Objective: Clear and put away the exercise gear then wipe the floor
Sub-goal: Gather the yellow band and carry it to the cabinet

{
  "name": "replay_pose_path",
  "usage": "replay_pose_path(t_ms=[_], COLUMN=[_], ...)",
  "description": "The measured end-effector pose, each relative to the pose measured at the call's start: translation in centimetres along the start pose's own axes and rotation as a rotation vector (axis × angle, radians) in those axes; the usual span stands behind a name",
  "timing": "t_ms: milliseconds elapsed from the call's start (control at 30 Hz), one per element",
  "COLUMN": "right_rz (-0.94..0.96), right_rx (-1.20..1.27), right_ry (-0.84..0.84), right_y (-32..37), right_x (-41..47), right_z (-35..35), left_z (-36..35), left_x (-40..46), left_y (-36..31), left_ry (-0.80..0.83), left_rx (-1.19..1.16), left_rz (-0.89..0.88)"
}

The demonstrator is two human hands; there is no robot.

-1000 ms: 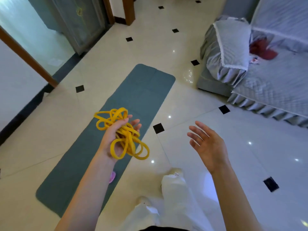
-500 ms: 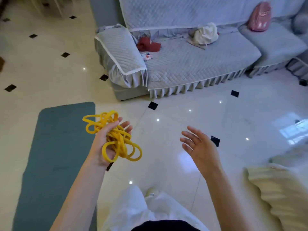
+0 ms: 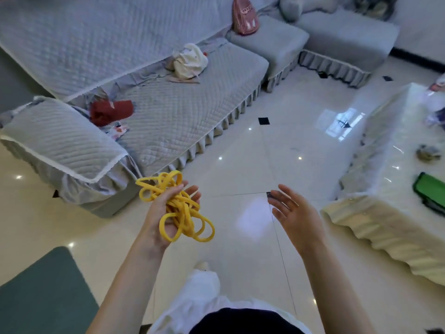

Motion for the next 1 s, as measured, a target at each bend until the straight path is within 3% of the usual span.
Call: replay_pose_path(t_ms=[200,500,1000], right_rz=[0.078,0.155,0.151], right_rx=[0.149,0.248,0.275], right_ry=[-0.160,-0.312,-0.322], right_y=[2.9,8.0,26.7], right_x=[4.3,10.8,29.2], right_z=[-0.1,4.3,15.5], left_z=[-6.1,-16.0,-38.5], left_x=[8.3,17.9,34.8], left_y=[-3.1,-1.3,4.4], left_ry=[0.132,0.244,0.274], left_rx=[0.154,0.288,0.285], left_rz=[0.135,0.286,0.284])
Point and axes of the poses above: each hand's wrist, its own x-axis towards the middle knuckle, its own z-axis out of the back of the hand, y = z × x, the point moved 4 cm from there along x, towards the middle knuckle, and after that the axes turned 2 degrees about y, right-handed, at the moved point
